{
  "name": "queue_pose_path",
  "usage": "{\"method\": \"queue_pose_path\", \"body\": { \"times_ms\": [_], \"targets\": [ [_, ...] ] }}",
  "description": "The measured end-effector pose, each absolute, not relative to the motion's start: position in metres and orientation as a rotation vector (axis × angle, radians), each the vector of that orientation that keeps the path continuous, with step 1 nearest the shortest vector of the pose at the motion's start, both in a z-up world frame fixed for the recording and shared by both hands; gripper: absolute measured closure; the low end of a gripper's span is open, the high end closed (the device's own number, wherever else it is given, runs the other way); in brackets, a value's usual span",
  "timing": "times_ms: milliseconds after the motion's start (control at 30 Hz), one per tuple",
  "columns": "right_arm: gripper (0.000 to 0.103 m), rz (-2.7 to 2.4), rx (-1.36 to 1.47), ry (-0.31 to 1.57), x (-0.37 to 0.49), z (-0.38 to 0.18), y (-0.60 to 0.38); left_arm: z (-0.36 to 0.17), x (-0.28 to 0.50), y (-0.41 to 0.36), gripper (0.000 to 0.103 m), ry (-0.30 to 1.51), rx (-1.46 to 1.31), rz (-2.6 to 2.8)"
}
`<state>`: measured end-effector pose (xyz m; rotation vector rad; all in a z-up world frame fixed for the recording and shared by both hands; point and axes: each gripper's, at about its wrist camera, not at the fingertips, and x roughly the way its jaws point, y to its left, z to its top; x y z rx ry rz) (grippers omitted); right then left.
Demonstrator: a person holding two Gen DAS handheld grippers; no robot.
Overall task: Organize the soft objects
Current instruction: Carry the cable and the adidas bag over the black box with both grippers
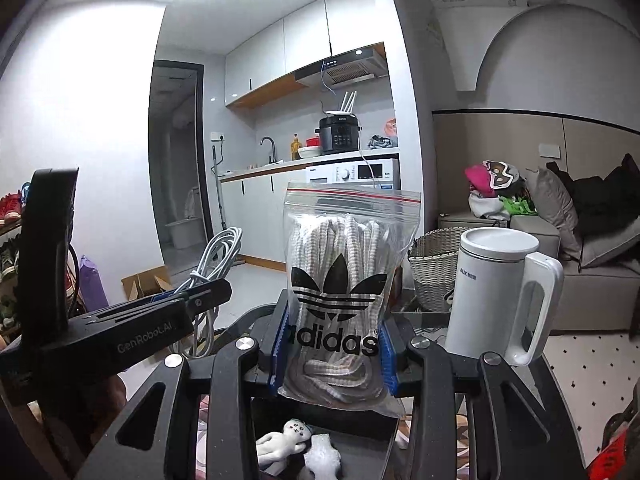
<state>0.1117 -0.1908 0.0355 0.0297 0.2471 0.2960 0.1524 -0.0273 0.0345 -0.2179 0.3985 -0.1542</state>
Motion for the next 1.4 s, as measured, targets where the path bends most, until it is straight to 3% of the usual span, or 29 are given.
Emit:
{"method": "queue_pose_path", "body": {
  "times_ms": [167,667,1400],
  "targets": [
    [0.066,0.295,0.004,0.303,0.121,0.029,-0.188,0.024,0.163,-0.03,0.079,0.477,-0.207,-0.147],
    [0.066,0.348,0.094,0.797,0.19,-0.053,-0.19,-0.046,0.215,-0.053,0.079,0.868,-0.181,-0.196],
    [0.066,0.333,0.038,0.942,0.204,-0.091,-0.181,-0.082,0.224,-0.055,0.079,1.037,-0.19,-0.189]
  ]
}}
